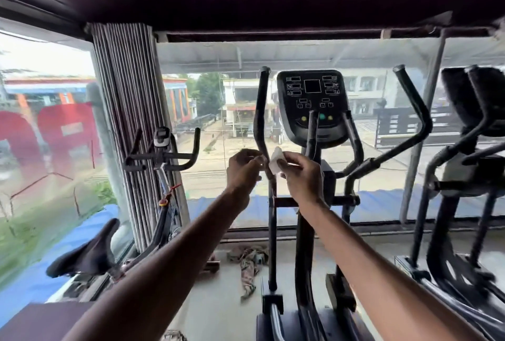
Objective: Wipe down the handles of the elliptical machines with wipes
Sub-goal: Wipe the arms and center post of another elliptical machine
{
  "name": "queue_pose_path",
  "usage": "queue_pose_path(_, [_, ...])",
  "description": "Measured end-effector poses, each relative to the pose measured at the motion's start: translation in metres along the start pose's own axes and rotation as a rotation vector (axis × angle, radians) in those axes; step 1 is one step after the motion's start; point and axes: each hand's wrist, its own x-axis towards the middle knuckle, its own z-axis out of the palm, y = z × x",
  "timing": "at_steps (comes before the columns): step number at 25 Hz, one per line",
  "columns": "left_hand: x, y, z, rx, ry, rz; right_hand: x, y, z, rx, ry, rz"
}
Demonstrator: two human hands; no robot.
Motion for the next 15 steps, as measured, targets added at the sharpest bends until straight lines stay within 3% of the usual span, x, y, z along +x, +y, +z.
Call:
queue_pose_path(7, [0.174, -0.019, 0.019, 0.051, 0.083, 0.114, 0.157, 0.048, 0.070, -0.090, 0.094, -0.234])
queue_pose_path(15, [0.304, -0.043, 0.046, 0.158, 0.077, 0.184, 0.305, 0.078, 0.123, -0.312, 0.148, -0.512])
